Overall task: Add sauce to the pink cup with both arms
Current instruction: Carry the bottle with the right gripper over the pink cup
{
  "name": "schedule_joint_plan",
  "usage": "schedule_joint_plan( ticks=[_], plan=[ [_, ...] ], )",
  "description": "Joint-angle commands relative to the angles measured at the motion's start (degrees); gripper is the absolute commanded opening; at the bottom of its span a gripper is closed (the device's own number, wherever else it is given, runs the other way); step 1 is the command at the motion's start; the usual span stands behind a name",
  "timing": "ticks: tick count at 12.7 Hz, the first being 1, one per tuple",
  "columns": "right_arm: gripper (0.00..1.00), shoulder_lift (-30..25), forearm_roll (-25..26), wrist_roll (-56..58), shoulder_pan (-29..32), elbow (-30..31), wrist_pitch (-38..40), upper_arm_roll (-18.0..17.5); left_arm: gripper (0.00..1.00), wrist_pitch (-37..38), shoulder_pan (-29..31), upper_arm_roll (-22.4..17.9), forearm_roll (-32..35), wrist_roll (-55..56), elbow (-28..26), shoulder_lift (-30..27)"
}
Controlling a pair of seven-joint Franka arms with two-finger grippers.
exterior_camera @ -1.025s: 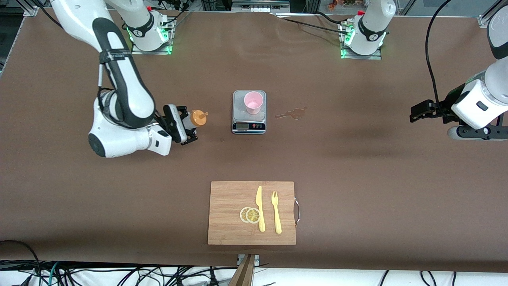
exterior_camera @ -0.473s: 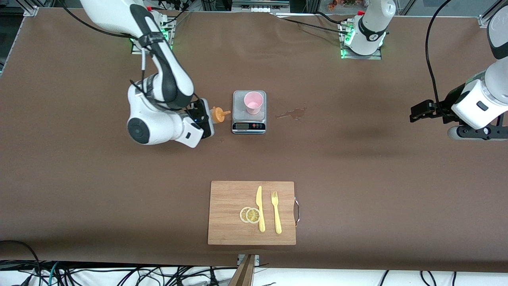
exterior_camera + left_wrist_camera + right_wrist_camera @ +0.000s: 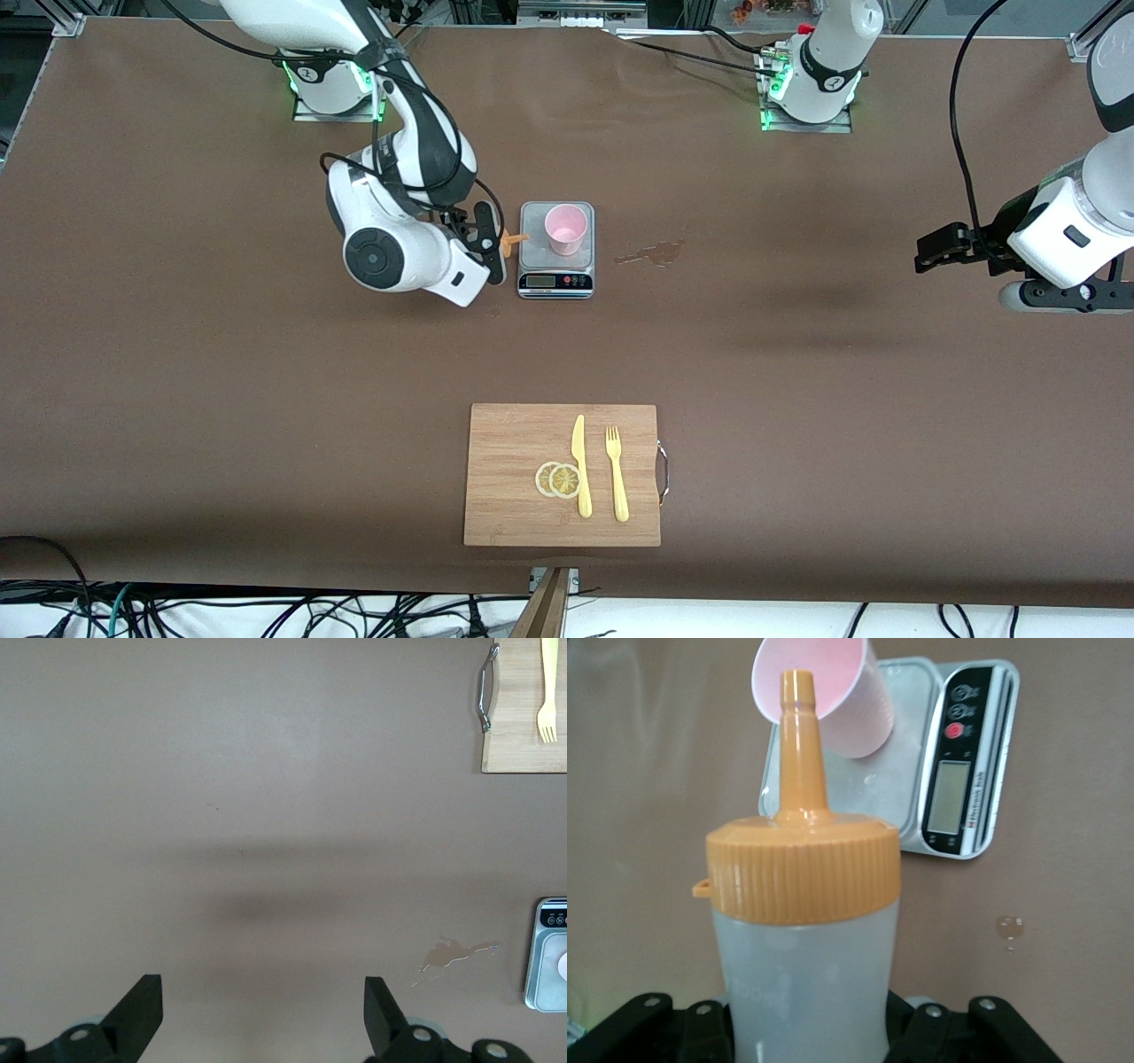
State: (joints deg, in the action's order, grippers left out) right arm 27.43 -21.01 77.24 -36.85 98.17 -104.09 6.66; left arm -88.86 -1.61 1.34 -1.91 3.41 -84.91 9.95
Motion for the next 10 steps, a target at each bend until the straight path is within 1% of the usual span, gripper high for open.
schedule_joint_plan(
  ticks=[1, 3, 5, 7, 9, 10],
  plan=[
    [0.19, -4.83, 4.29, -3.83, -2.78, 4.83, 0.55, 0.1, 1.0, 0.88, 0.29, -0.2, -1.34, -1.38, 1.24, 0.15],
    [0.19, -7.04, 10.87, -9.62, -5.16, 6.77, 1.08, 0.1, 1.0, 0.88, 0.29, -0.2, -1.34, -1.38, 1.24, 0.15],
    [0.2, -7.13, 12.47, -14.45, -6.3, 6.51, 1.17, -0.25, 1.0, 0.88, 0.29, -0.2, -1.43, -1.38, 1.24, 0.15],
    [0.2, -6.78, 17.29, -21.74, -8.58, 5.9, 0.47, -0.34, 1.0, 0.88, 0.29, -0.28, -1.34, -1.38, 1.24, 0.24],
    [0.2, -6.34, 19.41, -26.85, -11.66, 4.93, 0.02, -0.34, 1.0, 0.88, 0.29, -0.2, -1.34, -1.38, 1.24, 0.15],
    [0.2, -6.34, 20.73, -28.88, -11.84, 4.84, 0.02, -0.42, 1.0, 0.88, 0.29, -0.2, -1.34, -1.38, 1.24, 0.15]
  ],
)
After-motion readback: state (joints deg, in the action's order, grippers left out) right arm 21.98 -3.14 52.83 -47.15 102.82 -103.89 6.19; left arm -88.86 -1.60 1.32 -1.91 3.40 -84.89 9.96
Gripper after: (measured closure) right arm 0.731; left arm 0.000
